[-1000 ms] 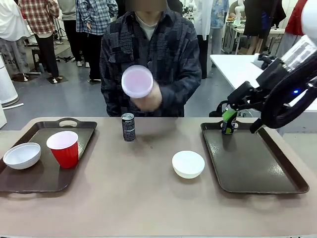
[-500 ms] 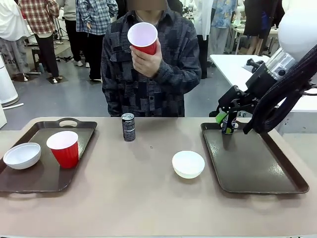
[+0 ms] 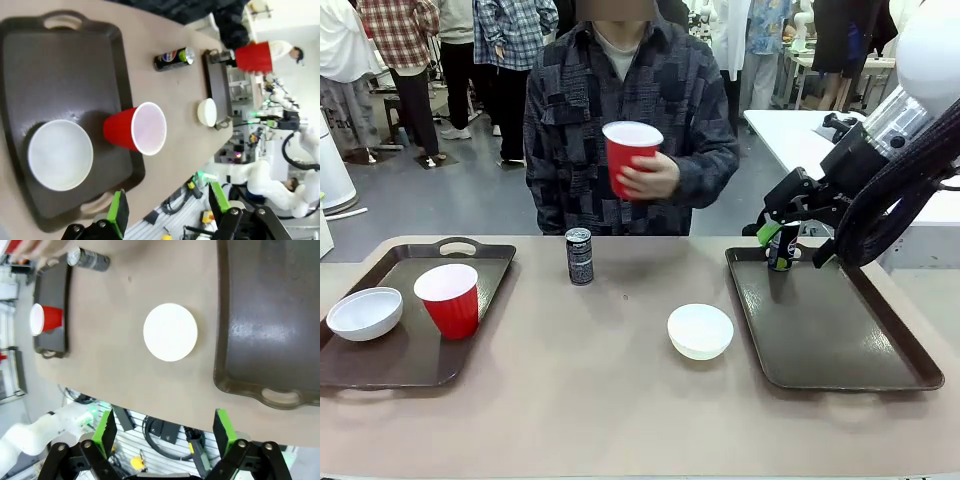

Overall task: Prepare tableware on both trays.
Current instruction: Pick up a Picnic Bowl from the table and place it on a Handle tray.

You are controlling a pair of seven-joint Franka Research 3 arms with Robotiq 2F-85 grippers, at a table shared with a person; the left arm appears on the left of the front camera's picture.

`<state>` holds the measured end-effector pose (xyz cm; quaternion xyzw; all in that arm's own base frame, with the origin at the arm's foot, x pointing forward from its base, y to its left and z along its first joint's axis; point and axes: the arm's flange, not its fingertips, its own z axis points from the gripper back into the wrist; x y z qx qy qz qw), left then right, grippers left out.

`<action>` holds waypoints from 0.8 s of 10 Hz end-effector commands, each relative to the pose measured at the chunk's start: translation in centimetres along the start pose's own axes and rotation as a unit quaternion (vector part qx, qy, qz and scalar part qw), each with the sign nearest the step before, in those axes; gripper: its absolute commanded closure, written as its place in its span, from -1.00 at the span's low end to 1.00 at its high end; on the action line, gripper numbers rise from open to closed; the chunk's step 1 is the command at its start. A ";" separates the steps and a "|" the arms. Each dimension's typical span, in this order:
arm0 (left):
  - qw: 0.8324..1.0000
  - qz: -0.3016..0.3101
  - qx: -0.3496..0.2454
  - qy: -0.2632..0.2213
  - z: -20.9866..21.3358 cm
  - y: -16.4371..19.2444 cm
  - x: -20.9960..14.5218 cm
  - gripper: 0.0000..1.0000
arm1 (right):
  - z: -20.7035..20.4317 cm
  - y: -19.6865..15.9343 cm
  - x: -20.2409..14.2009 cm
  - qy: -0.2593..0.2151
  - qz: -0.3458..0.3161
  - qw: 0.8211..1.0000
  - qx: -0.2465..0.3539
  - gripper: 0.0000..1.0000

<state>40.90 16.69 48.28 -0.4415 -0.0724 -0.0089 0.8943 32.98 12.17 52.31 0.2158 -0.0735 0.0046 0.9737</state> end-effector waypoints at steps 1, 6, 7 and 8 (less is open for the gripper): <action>1.000 0.013 0.000 -0.011 0.3 -0.5 -0.7 -0.70 | -2.7 2.5 1.9 0.025 -0.009 0.998 -0.056 -1.00; 1.000 0.000 0.000 0.000 0.0 0.0 0.0 -0.70 | -10.2 6.7 4.8 0.052 -0.011 0.989 -0.138 -1.00; 1.000 0.000 0.000 0.000 0.0 0.0 0.0 -0.70 | -8.2 6.6 1.4 0.057 0.033 0.986 -0.151 -1.00; 1.000 0.000 0.000 0.000 0.0 0.0 0.0 -0.70 | -5.3 5.4 -2.5 0.073 0.076 0.983 -0.153 -1.00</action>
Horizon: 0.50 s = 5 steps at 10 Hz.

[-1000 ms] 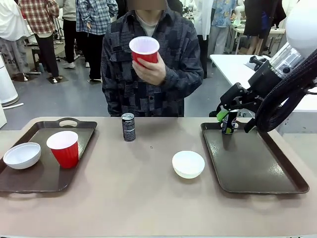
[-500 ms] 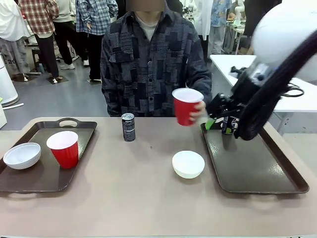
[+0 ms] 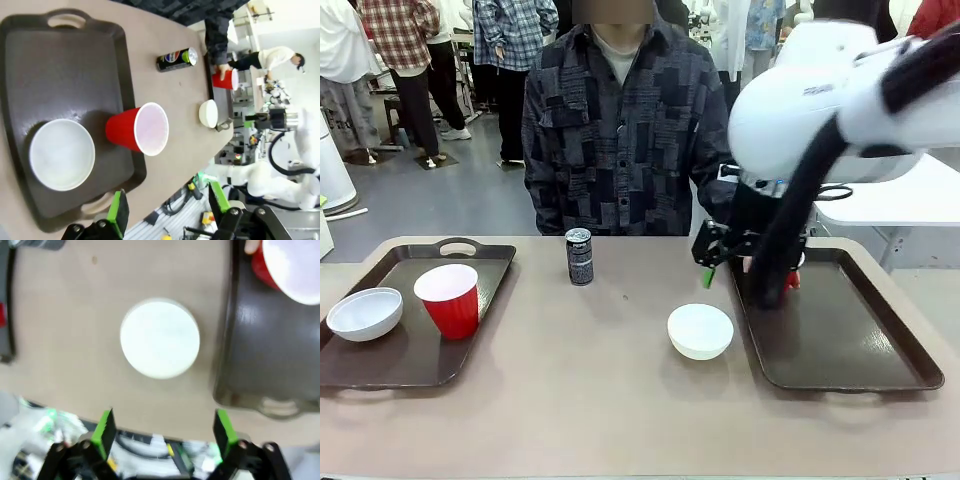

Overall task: Prepare tableware on both trays.
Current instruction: Pick up a Picnic Bowl from the table and place it on a Handle tray.

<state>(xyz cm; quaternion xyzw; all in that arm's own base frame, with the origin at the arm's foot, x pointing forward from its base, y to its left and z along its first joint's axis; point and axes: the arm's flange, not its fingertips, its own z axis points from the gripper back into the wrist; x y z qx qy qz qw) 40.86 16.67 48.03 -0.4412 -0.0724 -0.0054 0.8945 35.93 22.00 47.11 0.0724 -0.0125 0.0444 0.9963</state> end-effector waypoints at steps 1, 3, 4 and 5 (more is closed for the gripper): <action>1.000 -0.003 -0.001 0.002 0.2 -0.2 0.1 -0.70 | 3.0 -3.1 -6.4 0.008 0.032 0.999 -0.014 -1.00; 1.000 -0.003 -0.001 0.002 0.2 -0.2 0.1 -0.70 | 2.3 -3.3 -5.5 0.026 0.027 0.999 -0.015 -1.00; 1.000 -0.003 -0.001 0.002 0.2 -0.2 0.1 -0.70 | 1.8 -3.2 -4.6 0.032 0.021 0.999 -0.015 -1.00; 1.000 -0.003 -0.001 0.002 0.2 -0.2 0.1 -0.70 | 1.3 -3.0 -4.1 0.037 0.020 0.999 -0.015 -1.00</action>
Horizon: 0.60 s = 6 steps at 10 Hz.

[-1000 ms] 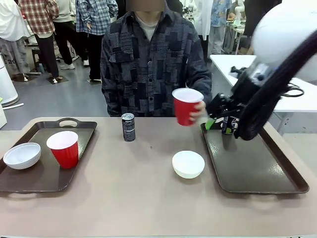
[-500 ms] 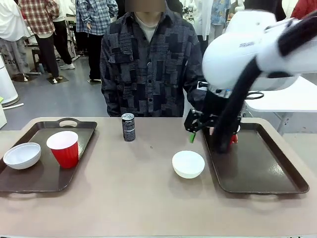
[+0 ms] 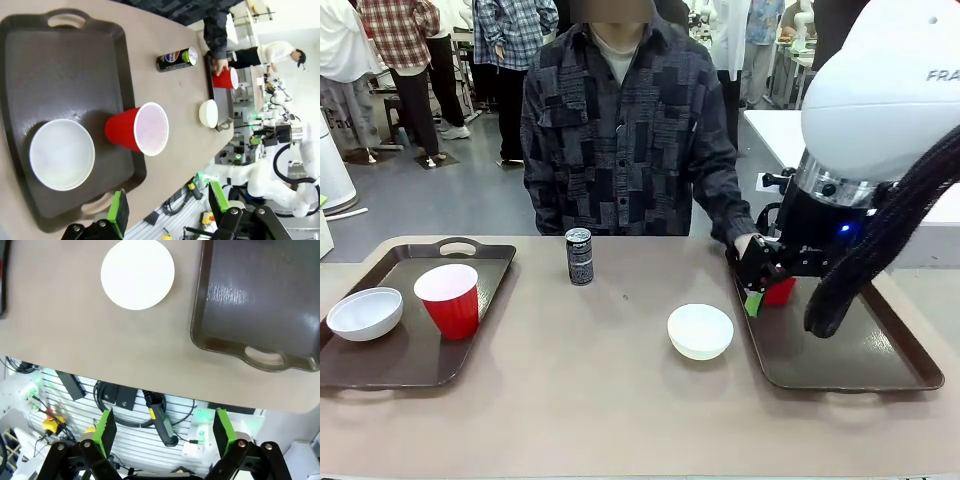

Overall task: Prepare tableware on both trays.
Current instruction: Pick up a Picnic Bowl from the table and place it on a Handle tray.

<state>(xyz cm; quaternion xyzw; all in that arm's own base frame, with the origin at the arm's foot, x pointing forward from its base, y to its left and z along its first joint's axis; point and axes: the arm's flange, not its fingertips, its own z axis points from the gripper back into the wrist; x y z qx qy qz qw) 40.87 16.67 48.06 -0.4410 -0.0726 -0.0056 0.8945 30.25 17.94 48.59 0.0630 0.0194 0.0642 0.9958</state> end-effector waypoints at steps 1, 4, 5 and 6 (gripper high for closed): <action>1.000 -0.003 -0.001 0.002 0.1 -0.2 0.1 -0.70 | -0.9 0.3 2.2 0.005 0.003 1.000 -0.010 -1.00; 1.000 -0.003 -0.001 0.002 0.1 -0.2 0.1 -0.70 | -2.0 0.6 4.5 0.009 -0.008 1.000 -0.009 -1.00; 1.000 -0.003 -0.001 0.002 0.1 -0.2 0.1 -0.70 | -3.0 0.5 6.0 0.004 -0.023 1.000 -0.006 -1.00; 1.000 -0.003 -0.001 0.002 0.1 -0.2 0.1 -0.70 | -4.2 0.4 7.6 -0.004 -0.039 0.999 -0.006 -1.00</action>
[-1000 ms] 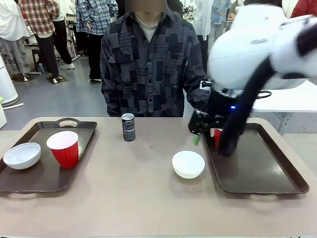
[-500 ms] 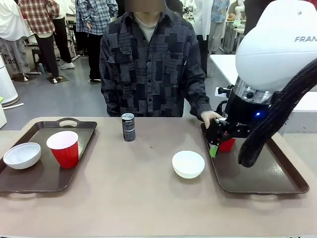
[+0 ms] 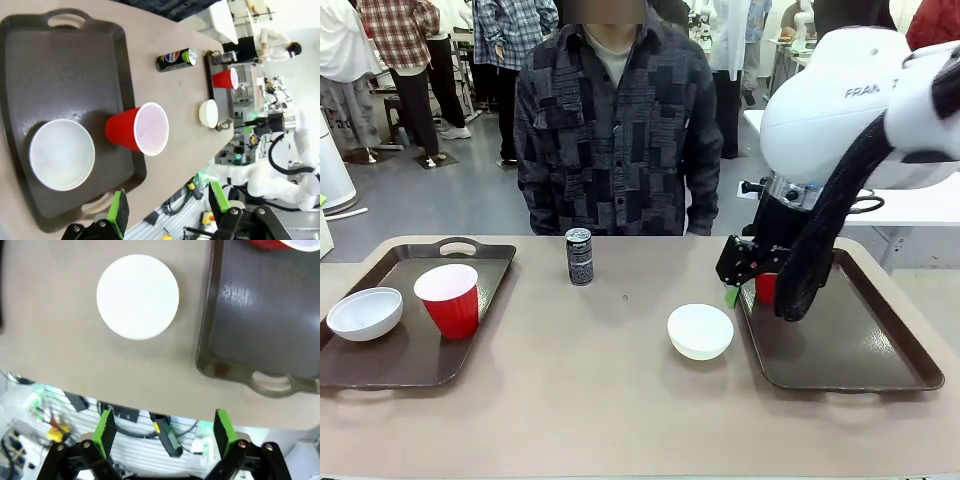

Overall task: Prepare tableware on both trays.
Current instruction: Pick up a Picnic Bowl from the table and place it on a Handle tray.

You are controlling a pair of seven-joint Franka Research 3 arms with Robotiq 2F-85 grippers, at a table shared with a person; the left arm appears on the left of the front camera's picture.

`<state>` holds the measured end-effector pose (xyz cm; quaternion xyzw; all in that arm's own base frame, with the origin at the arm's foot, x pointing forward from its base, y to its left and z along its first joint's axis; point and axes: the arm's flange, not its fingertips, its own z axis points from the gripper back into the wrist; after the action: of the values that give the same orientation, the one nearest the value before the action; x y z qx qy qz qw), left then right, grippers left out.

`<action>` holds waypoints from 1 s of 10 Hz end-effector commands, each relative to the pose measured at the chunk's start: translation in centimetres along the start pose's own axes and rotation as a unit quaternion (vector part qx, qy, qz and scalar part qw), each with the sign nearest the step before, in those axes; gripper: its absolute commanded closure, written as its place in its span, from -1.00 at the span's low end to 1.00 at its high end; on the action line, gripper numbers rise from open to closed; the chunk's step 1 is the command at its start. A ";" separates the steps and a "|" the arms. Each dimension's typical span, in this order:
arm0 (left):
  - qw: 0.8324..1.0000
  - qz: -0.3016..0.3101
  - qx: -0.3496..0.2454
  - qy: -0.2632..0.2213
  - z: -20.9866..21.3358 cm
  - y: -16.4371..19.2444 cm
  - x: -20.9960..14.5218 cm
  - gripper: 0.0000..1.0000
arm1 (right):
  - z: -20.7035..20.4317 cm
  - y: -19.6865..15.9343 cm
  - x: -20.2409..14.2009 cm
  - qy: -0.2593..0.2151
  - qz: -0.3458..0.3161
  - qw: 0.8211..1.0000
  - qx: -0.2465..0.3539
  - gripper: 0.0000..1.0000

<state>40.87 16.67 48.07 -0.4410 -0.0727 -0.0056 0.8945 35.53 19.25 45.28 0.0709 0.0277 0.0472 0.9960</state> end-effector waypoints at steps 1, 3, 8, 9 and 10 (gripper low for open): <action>1.000 -0.003 -0.001 0.002 0.1 -0.1 0.1 -0.70 | -2.2 0.2 3.4 -0.020 -0.030 0.999 -0.015 -1.00; 1.000 -0.003 -0.001 0.002 0.1 -0.1 0.1 -0.70 | -4.8 -0.2 6.1 -0.059 -0.041 0.997 -0.022 -1.00; 1.000 -0.003 -0.001 0.002 0.1 -0.1 0.1 -0.70 | -8.9 0.7 7.3 -0.065 -0.004 0.997 -0.031 -1.00; 1.000 -0.003 -0.001 0.002 0.1 -0.1 0.1 -0.70 | -9.4 0.8 7.3 -0.060 -0.001 0.998 -0.035 -1.00; 1.000 -0.003 -0.001 0.002 0.1 -0.1 0.1 -0.70 | -10.1 1.0 7.4 -0.052 0.009 0.998 -0.031 -1.00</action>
<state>40.88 16.67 48.09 -0.4410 -0.0729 -0.0058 0.8945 41.69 21.76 35.68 0.0534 -0.0252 0.0506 0.9970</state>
